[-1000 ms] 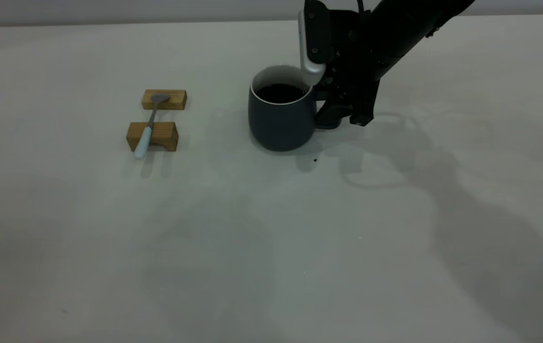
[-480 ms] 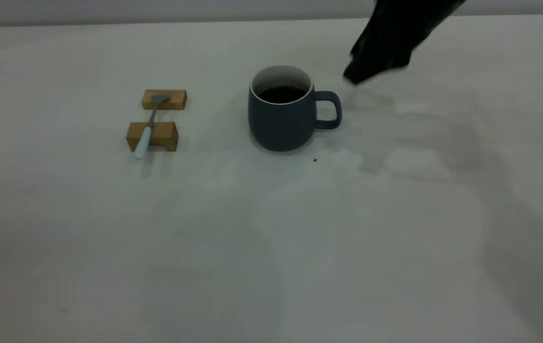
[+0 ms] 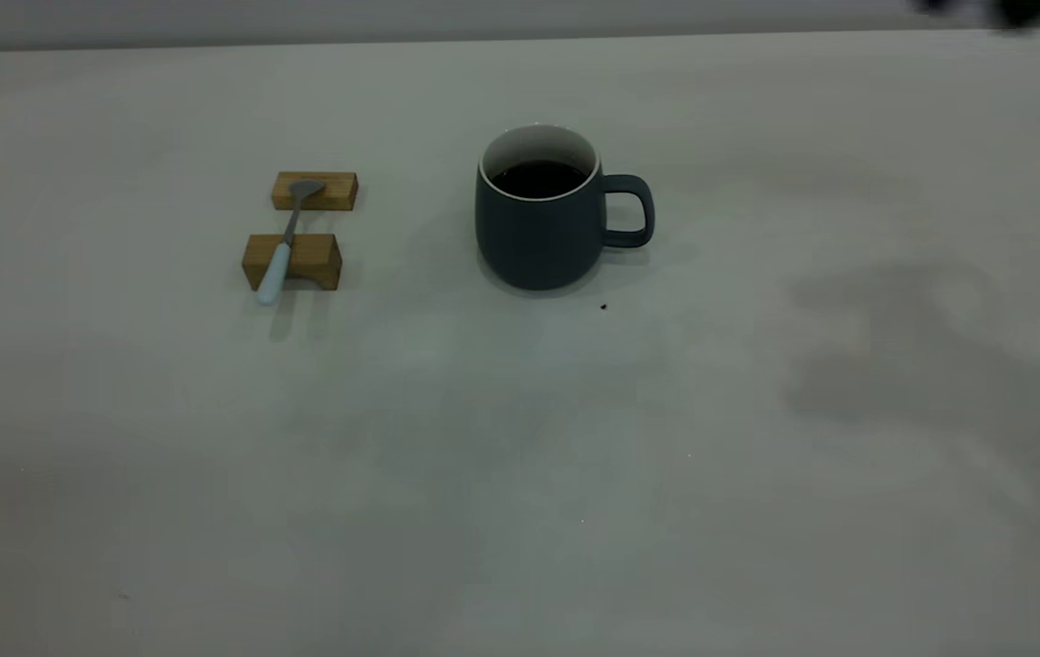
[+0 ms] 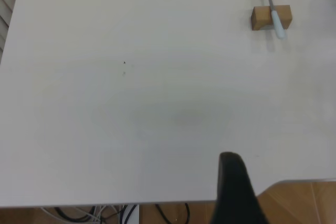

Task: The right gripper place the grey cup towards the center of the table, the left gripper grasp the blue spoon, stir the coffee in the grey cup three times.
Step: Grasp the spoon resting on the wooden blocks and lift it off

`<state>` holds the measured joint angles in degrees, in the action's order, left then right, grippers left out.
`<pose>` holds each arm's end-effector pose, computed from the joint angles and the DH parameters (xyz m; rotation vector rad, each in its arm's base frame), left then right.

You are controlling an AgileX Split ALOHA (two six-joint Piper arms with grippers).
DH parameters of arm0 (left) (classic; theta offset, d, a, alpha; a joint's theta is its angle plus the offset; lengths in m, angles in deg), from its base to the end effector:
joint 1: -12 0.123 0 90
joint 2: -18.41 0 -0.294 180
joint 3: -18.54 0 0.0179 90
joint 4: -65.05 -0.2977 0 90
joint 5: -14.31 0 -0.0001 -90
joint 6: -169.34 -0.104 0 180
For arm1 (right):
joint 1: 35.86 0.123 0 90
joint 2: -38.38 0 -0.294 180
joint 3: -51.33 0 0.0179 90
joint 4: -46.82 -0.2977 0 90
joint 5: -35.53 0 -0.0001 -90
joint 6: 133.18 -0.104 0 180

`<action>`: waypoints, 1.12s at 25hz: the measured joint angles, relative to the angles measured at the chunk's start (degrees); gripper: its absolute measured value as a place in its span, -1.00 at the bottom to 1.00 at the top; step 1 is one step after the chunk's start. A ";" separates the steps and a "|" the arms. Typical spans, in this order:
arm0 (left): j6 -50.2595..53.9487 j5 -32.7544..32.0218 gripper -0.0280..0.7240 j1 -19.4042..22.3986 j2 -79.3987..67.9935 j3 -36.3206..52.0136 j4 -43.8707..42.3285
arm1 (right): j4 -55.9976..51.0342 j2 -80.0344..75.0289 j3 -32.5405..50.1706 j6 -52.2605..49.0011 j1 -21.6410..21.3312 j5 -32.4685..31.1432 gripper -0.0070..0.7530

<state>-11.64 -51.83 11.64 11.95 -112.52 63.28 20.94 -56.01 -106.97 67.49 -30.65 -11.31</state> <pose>0.0313 0.0027 0.2854 0.0213 2.1211 0.0438 0.3271 0.0631 0.2087 -0.2612 2.7527 0.4640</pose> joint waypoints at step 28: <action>0.00 0.00 0.52 0.00 0.00 0.00 0.00 | 26.90 80.66 28.87 -23.17 -2.47 -17.22 0.33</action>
<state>-11.64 -51.83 11.64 11.95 -112.52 63.28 47.84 24.66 -78.10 44.32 -33.12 -28.53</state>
